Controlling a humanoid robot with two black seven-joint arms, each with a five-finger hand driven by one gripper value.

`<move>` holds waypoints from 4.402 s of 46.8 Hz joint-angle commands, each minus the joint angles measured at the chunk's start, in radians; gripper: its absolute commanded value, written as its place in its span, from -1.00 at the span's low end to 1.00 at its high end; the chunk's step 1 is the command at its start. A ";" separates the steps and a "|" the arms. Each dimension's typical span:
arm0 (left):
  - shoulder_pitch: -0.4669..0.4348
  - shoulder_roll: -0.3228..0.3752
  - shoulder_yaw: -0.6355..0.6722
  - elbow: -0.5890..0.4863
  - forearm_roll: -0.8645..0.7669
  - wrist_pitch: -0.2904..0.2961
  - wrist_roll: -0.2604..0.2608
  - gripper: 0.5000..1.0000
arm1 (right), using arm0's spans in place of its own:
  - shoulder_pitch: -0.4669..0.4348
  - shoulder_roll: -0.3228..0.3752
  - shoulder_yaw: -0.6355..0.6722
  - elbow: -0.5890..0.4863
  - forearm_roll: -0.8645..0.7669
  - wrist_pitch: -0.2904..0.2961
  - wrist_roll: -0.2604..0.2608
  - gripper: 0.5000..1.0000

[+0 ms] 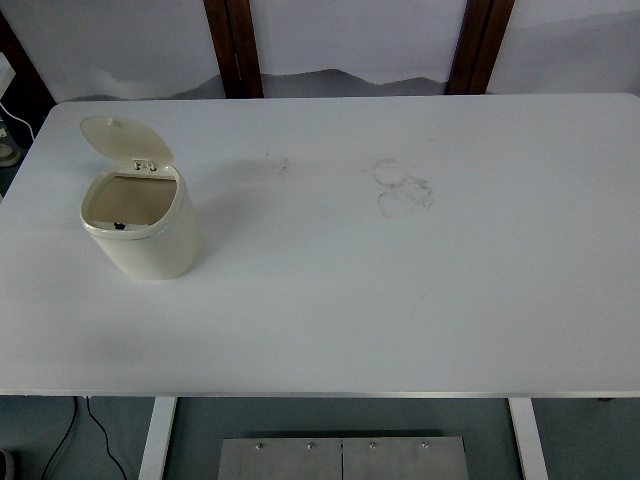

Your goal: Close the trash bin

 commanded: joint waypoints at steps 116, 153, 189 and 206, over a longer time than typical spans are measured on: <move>-0.920 -0.210 0.656 -0.112 0.573 -0.069 0.365 1.00 | 0.006 0.000 0.000 0.000 0.000 0.000 0.000 0.98; -0.946 -0.194 0.727 -0.153 0.481 -0.069 0.433 1.00 | 0.017 0.000 0.000 0.000 0.000 0.000 0.000 0.98; -0.944 -0.037 0.727 -0.357 0.430 -0.069 0.428 1.00 | 0.019 0.000 0.000 0.001 0.000 0.000 0.000 0.98; -0.921 -0.012 0.727 -0.376 0.389 -0.069 0.420 1.00 | 0.019 0.000 0.002 0.001 0.000 0.000 0.000 0.98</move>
